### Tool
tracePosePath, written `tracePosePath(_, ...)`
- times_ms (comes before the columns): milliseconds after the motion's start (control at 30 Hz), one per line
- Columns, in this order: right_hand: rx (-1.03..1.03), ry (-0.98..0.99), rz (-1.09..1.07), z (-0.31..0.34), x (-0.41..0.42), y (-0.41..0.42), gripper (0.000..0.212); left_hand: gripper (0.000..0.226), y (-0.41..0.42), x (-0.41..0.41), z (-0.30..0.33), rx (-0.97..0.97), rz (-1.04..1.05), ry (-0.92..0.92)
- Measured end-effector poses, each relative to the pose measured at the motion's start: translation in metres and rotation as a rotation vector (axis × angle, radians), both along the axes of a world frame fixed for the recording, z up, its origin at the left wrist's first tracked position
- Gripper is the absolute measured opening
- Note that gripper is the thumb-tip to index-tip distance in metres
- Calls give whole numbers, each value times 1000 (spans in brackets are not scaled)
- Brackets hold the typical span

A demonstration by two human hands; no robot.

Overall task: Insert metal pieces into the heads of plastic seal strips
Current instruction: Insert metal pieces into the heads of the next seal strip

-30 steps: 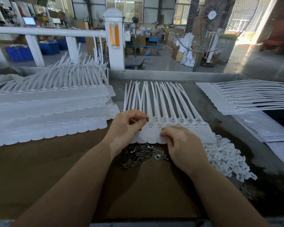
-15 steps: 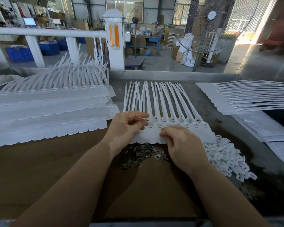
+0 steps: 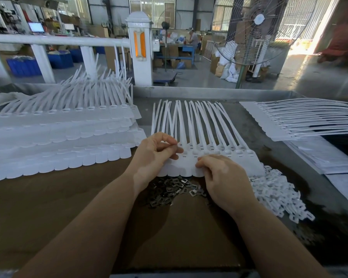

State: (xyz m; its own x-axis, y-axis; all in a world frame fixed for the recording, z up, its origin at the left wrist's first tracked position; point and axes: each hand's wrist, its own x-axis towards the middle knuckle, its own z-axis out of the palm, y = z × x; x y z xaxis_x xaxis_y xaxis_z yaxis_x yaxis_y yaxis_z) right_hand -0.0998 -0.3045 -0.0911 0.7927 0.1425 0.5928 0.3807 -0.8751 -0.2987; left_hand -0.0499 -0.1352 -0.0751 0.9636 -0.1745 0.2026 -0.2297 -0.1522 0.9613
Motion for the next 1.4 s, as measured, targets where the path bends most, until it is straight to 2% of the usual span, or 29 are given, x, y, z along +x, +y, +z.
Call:
tracePosePath(133, 0, 6, -6, 0, 0, 0, 18, 5, 0, 2, 1, -73, 33, 51)
tracePosePath(300, 2, 21, -2, 0, 0, 0, 17, 6, 1, 7, 7, -71, 77, 53)
tracePosePath(467, -7, 39, 1, 1, 0, 1, 16, 15, 3, 16, 14, 19, 145, 67)
tracePosePath(733, -5, 54, -2, 2, -1, 0, 15, 8, 1, 28, 24, 185, 83, 103)
tracePosePath(900, -5, 63, -2, 2, -1, 1, 14, 3, -4, 33, 27, 403, 57, 61)
tracePosePath(1400, -21, 80, -1, 4, -1, 0, 13, 8, -19, 42, 22, 514, 19, 126)
